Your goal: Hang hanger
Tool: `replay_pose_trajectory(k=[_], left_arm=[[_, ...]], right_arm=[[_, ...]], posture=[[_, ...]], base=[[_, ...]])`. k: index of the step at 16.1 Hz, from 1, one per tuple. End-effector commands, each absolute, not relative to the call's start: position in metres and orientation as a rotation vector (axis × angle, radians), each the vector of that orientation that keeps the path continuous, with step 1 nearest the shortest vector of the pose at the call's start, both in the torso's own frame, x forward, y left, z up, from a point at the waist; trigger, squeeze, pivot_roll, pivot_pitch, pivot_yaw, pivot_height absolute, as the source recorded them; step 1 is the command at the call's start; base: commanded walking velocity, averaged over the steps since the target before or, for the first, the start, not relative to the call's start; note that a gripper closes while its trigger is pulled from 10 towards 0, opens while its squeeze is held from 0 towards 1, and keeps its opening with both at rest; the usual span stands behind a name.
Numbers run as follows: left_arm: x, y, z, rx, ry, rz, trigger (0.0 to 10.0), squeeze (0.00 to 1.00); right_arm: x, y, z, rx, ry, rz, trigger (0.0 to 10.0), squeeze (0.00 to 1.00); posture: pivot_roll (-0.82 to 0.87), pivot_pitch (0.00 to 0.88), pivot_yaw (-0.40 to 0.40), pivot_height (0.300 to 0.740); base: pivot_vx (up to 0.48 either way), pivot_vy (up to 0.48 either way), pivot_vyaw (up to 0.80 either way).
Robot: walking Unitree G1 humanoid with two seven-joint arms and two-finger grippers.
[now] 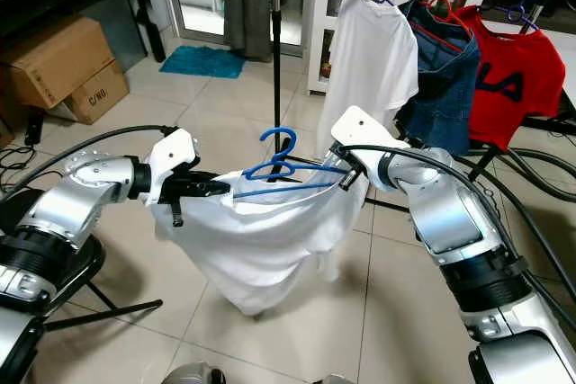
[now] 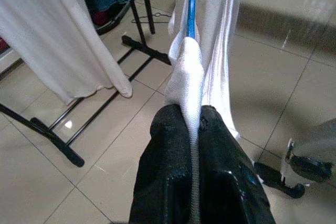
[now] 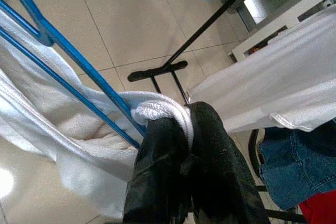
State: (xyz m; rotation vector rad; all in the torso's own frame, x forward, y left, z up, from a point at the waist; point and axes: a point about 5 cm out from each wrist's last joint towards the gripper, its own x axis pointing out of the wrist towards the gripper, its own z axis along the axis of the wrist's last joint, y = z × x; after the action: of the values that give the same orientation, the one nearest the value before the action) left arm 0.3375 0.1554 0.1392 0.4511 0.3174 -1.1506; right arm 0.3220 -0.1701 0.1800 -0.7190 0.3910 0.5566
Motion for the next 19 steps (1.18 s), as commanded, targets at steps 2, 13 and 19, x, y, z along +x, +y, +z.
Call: replay_pose_trajectory(k=[2,13,19], left_arm=[[0.340,0.148,0.148,0.435,0.263,-1.185,0.0,0.00],[0.338,0.139,0.143,0.427,0.253,-1.237,0.0,0.00],[0.349,0.147,0.155,0.408,0.192,-1.151,0.0,0.00]], right_arm=[[0.317,-0.162,0.184,-0.696,0.370,0.576,0.0,0.00],[0.311,-0.144,0.183,-0.657,0.333,0.608,10.0,0.00],[0.304,-0.137,0.189,-0.577,0.309,0.724,10.0,1.00]], posture=[[-0.01,0.000,0.038,0.740],[-0.01,0.000,0.046,0.740],[-0.01,0.000,0.046,0.740]], base=[[0.000,0.000,0.00],[0.000,0.000,0.00],[0.000,0.000,0.00]])
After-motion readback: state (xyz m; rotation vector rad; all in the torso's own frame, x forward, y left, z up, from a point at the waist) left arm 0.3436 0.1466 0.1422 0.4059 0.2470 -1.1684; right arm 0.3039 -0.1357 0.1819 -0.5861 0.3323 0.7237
